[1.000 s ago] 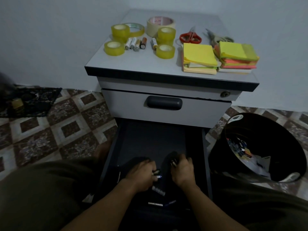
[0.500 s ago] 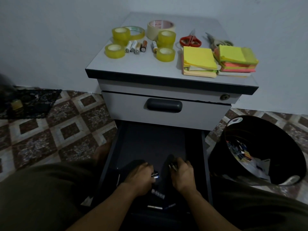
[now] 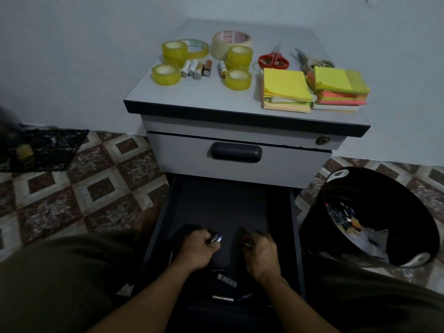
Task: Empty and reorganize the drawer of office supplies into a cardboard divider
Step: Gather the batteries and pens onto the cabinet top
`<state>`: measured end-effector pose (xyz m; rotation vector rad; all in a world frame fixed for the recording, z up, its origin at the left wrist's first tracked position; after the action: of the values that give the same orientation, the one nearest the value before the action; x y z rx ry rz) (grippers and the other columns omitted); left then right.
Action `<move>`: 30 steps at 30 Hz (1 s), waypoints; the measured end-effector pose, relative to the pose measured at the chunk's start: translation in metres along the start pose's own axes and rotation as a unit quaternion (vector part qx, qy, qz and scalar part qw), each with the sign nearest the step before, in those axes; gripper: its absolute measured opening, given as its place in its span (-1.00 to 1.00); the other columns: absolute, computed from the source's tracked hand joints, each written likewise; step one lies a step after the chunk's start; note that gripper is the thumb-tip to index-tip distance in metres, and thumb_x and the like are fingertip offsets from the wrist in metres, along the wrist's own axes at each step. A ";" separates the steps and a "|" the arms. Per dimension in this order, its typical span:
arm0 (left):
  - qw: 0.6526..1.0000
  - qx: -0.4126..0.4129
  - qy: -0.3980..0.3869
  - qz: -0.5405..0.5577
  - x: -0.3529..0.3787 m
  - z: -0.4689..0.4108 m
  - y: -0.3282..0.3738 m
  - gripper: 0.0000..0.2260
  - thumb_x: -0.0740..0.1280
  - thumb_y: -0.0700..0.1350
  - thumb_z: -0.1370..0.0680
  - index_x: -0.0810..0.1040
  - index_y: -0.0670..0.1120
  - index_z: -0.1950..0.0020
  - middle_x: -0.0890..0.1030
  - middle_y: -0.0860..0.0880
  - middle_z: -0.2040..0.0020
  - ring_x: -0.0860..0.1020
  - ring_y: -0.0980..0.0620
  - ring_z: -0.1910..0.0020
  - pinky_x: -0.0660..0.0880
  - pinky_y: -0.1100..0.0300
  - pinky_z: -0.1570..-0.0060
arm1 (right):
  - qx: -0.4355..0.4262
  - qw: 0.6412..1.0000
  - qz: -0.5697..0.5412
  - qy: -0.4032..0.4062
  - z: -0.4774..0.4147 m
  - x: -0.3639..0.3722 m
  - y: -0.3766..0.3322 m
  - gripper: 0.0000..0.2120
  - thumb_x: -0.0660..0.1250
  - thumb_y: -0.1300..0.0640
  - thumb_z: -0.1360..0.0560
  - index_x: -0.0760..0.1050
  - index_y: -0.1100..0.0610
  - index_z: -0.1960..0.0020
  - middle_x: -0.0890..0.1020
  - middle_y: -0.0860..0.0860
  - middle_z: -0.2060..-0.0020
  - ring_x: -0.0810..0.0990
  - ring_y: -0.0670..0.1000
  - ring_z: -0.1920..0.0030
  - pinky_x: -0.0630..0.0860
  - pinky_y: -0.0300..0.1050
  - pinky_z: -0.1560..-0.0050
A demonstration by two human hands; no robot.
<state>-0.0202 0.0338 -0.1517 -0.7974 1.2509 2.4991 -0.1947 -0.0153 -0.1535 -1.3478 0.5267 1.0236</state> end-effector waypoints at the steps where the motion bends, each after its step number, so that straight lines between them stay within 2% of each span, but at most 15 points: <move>1: 1.000 -0.008 0.000 0.010 -0.001 0.000 0.000 -0.82 0.44 -0.06 -0.52 0.52 -0.04 0.24 0.60 0.02 0.32 0.58 0.03 0.25 0.52 0.16 0.14 | -0.001 1.000 -0.003 0.000 0.000 0.000 0.000 -0.75 0.35 0.24 -0.49 0.64 0.04 -0.12 0.54 0.07 -0.09 0.57 0.03 -0.04 0.51 -0.21 -0.14; 5: 0.999 -0.024 -0.006 0.036 -0.002 0.000 -0.002 -0.87 0.44 -0.06 -0.52 0.57 -0.09 0.16 0.62 -0.02 0.32 0.64 -0.02 0.23 0.59 0.10 0.15 | -0.001 0.999 -0.024 -0.021 0.002 0.001 -0.001 -0.66 0.26 0.37 -0.47 0.66 0.08 -0.11 0.63 0.06 -0.06 0.62 0.01 0.01 0.55 -0.27 -0.05; 8: 0.998 -0.031 -0.008 0.062 -0.001 -0.001 -0.003 -0.88 0.43 -0.09 -0.53 0.57 -0.07 0.17 0.62 -0.03 0.33 0.61 0.03 0.33 0.57 0.12 0.26 | 0.000 0.998 -0.056 -0.029 0.003 0.000 0.000 -0.68 0.26 0.34 -0.53 0.66 0.07 -0.14 0.68 -0.01 0.04 0.64 -0.08 0.13 0.56 -0.39 0.14; 11: 0.992 -0.039 -0.010 0.117 -0.002 0.001 0.001 -0.87 0.40 -0.16 -0.57 0.53 -0.08 0.17 0.59 -0.04 0.29 0.57 0.06 0.36 0.53 0.18 0.38 | 0.014 0.994 -0.103 -0.017 0.002 -0.003 0.003 -0.75 0.30 0.30 -0.56 0.66 0.08 -0.13 0.63 -0.06 0.19 0.58 -0.16 0.26 0.47 -0.52 0.32; 15: 0.981 -0.053 -0.022 0.188 -0.009 0.011 0.009 -0.94 0.39 -0.17 -0.59 0.54 -0.13 0.01 0.63 -0.11 0.19 0.61 0.03 0.29 0.60 0.20 0.31 | 0.050 0.986 -0.160 0.015 0.003 -0.009 0.000 -0.83 0.35 0.18 -0.56 0.68 0.05 -0.09 0.62 -0.08 0.23 0.57 -0.20 0.25 0.44 -0.51 0.31; 17: 0.975 -0.059 -0.027 0.213 -0.014 0.016 0.013 -0.85 0.39 -0.15 -0.59 0.51 -0.15 -0.11 0.66 -0.16 0.13 0.66 0.00 0.25 0.62 0.17 0.26 | 0.073 0.976 -0.205 0.022 0.001 -0.015 -0.001 -0.85 0.38 0.15 -0.55 0.70 -0.01 -0.03 0.65 -0.10 0.25 0.60 -0.17 0.24 0.41 -0.51 0.31; 18: 0.972 -0.062 -0.031 0.226 -0.018 0.019 0.016 -0.80 0.39 -0.14 -0.59 0.49 -0.17 -0.16 0.67 -0.17 0.11 0.67 -0.01 0.24 0.62 0.17 0.25 | 0.089 0.969 -0.228 0.017 0.000 -0.018 -0.003 -0.85 0.39 0.15 -0.53 0.70 -0.06 0.03 0.67 -0.09 0.28 0.62 -0.15 0.26 0.46 -0.46 0.32; 20: 0.964 -0.065 -0.040 0.256 -0.025 0.026 0.024 -0.76 0.40 -0.15 -0.59 0.43 -0.17 -0.18 0.66 -0.20 0.08 0.69 -0.03 0.22 0.64 0.16 0.24 | 0.115 0.956 -0.268 -0.002 -0.001 -0.025 -0.005 -0.85 0.41 0.15 -0.49 0.69 -0.08 0.14 0.70 -0.05 0.33 0.66 -0.06 0.29 0.63 -0.18 0.21; 22: 0.955 -0.067 -0.052 0.285 -0.034 0.035 0.036 -0.78 0.40 -0.15 -0.59 0.39 -0.11 -0.11 0.64 -0.22 0.04 0.70 -0.05 0.20 0.65 0.16 0.24 | 0.116 0.950 -0.291 -0.017 -0.002 -0.034 -0.007 -0.89 0.43 0.16 -0.47 0.70 -0.02 0.11 0.71 0.00 0.33 0.65 -0.02 0.34 0.64 0.04 0.17; 23: 0.953 -0.063 -0.055 0.292 -0.039 0.040 0.042 -0.81 0.40 -0.14 -0.59 0.41 -0.11 -0.06 0.64 -0.21 0.03 0.69 -0.05 0.20 0.64 0.15 0.24 | 0.105 0.948 -0.298 -0.017 -0.001 -0.039 -0.010 -0.90 0.43 0.18 -0.48 0.70 0.02 0.11 0.70 0.02 0.34 0.62 -0.03 0.38 0.62 0.04 0.24; 25: 0.958 -0.047 -0.052 0.279 -0.048 0.048 0.052 -0.86 0.41 -0.09 -0.59 0.48 -0.10 0.05 0.66 -0.15 0.05 0.66 -0.01 0.23 0.58 0.16 0.30 | 0.082 0.948 -0.307 -0.014 0.001 -0.052 -0.019 -0.89 0.42 0.23 -0.49 0.68 0.07 0.16 0.65 0.01 0.42 0.54 -0.05 0.44 0.48 -0.10 0.40; 28: 0.971 -0.021 -0.039 0.235 -0.064 0.057 0.063 -0.89 0.42 -0.02 -0.57 0.57 -0.03 0.06 0.64 -0.09 0.15 0.55 0.03 0.26 0.41 0.20 0.39 | 0.040 0.950 -0.310 -0.017 0.008 -0.075 -0.036 -0.82 0.40 0.25 -0.47 0.65 0.08 0.28 0.55 -0.02 0.51 0.48 -0.05 0.48 0.42 -0.12 0.38; 30: 0.968 -0.006 -0.041 0.248 -0.076 0.063 0.071 -0.87 0.43 -0.04 -0.56 0.62 -0.09 0.06 0.62 -0.08 0.22 0.53 0.05 0.31 0.40 0.22 0.42 | 0.006 0.956 -0.293 -0.027 0.015 -0.093 -0.050 -0.80 0.40 0.24 -0.46 0.63 0.05 0.31 0.53 -0.02 0.53 0.47 -0.05 0.49 0.43 -0.11 0.37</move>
<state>-0.0116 0.0435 -0.0307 -0.4086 1.5636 2.8837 -0.2026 -0.0238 -0.0475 -1.3456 0.0727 0.5616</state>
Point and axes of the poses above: each hand's wrist, its own z-axis away from the middle knuckle, its own x-axis out of the palm, y = z × x, the point moved 1 cm from there along -z, towards the middle knuckle
